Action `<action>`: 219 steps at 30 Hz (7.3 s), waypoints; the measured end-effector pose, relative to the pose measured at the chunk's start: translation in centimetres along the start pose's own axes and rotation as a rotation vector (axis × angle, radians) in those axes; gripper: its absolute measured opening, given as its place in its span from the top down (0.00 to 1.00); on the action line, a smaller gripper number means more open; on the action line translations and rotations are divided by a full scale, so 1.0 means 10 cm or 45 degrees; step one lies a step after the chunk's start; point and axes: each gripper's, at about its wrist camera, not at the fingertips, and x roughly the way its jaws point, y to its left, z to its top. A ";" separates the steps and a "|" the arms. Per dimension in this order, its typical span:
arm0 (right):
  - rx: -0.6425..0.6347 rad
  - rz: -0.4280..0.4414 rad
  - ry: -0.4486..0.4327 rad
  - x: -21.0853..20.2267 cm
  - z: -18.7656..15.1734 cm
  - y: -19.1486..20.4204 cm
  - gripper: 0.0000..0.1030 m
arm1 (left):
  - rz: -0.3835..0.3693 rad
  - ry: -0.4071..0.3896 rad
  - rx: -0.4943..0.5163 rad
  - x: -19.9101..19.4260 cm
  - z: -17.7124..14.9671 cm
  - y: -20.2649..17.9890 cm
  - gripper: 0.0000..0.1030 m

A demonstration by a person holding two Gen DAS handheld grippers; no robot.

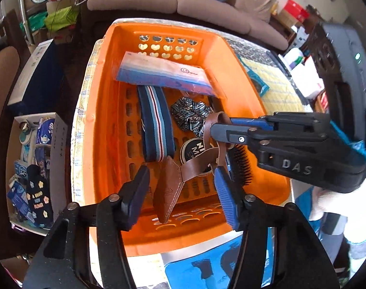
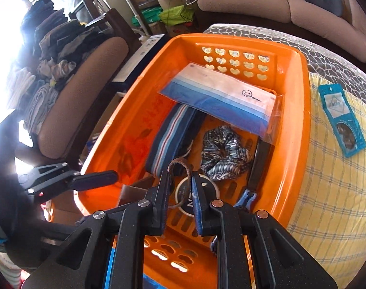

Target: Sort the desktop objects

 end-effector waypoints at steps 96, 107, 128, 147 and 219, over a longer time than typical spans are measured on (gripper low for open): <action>0.599 0.178 -0.128 -0.10 0.20 -4.05 0.51 | -0.192 0.144 -0.213 2.78 1.74 -1.85 0.59; 0.610 0.229 -0.084 -0.20 0.00 -3.83 0.57 | -0.255 0.180 -0.163 2.66 1.54 -2.06 0.82; 0.654 0.198 -0.123 -0.14 -0.09 -3.85 0.62 | -0.155 0.182 -0.162 2.70 1.59 -1.86 0.47; 0.669 0.275 -0.193 -0.61 -0.10 -3.47 0.62 | -0.246 0.092 -0.190 1.94 1.53 -1.89 0.56; 0.078 -0.057 -0.080 -0.56 -0.07 -0.32 0.03 | 0.057 -0.048 -0.186 -0.31 0.25 0.14 0.00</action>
